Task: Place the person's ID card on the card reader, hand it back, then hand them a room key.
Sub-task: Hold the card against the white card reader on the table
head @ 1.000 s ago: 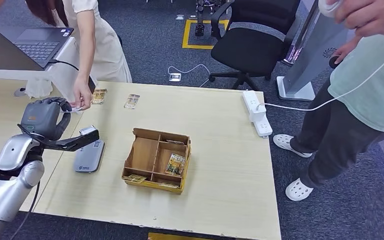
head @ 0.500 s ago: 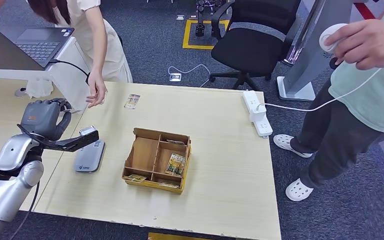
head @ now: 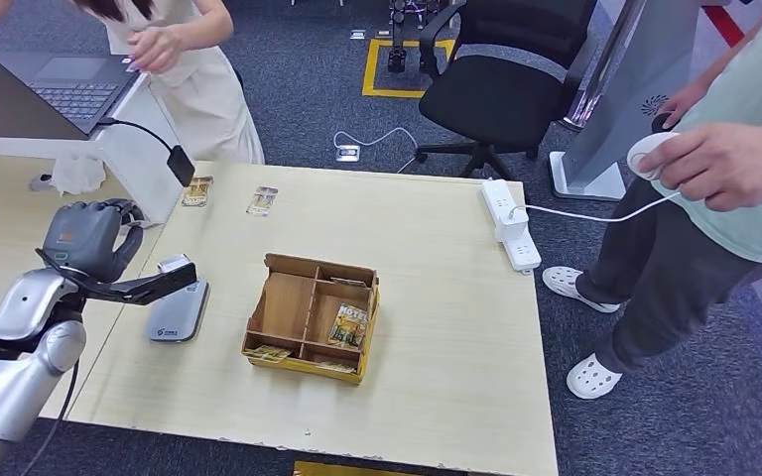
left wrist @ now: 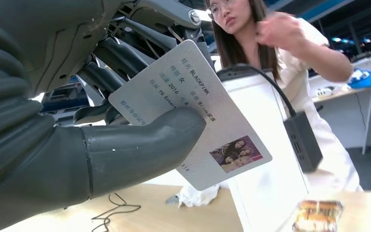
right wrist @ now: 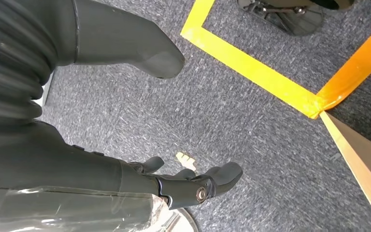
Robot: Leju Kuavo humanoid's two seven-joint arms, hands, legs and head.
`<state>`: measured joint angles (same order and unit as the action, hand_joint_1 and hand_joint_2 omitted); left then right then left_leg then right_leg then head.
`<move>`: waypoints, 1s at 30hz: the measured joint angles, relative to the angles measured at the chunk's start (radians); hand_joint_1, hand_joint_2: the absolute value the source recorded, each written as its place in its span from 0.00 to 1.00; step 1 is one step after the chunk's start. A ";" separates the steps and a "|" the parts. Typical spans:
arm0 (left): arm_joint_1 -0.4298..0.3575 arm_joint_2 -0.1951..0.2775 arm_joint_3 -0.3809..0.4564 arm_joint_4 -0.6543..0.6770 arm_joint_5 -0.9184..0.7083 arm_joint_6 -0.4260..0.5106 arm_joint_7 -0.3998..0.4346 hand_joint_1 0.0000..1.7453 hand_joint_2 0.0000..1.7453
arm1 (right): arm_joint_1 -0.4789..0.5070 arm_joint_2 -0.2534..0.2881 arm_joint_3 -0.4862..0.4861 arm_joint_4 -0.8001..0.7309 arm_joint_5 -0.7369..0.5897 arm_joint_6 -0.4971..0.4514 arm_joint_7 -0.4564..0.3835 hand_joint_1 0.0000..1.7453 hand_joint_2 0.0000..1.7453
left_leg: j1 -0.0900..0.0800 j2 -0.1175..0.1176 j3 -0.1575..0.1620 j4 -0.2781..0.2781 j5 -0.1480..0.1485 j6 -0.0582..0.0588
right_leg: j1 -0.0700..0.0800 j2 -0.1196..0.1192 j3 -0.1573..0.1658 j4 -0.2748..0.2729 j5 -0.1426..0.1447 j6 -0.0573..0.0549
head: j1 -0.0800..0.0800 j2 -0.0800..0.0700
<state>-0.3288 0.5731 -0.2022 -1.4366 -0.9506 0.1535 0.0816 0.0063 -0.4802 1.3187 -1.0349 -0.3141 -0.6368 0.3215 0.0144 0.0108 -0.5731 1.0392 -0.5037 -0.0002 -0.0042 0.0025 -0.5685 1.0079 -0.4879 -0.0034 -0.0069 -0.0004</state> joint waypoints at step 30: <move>0.233 -0.023 0.015 0.005 -0.086 -0.087 0.014 1.00 1.00 | 0.073 0.010 -0.166 -0.047 0.160 0.078 0.078 0.00 1.00 | 0.000 0.000 0.000 -0.001 0.000 0.000 | 0.000 0.000 0.000 0.000 -0.001 0.000 | 0.000 0.000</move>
<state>-0.0955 0.5502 -0.1867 -1.4318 -1.0369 0.0667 0.0953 0.0795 -0.4706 1.1530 -1.0818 -0.1544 -0.5585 0.3999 0.0145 0.0107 -0.5730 1.0386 -0.5039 -0.0005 -0.0042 0.0023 -0.5687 1.0080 -0.4888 -0.0038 -0.0073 -0.0004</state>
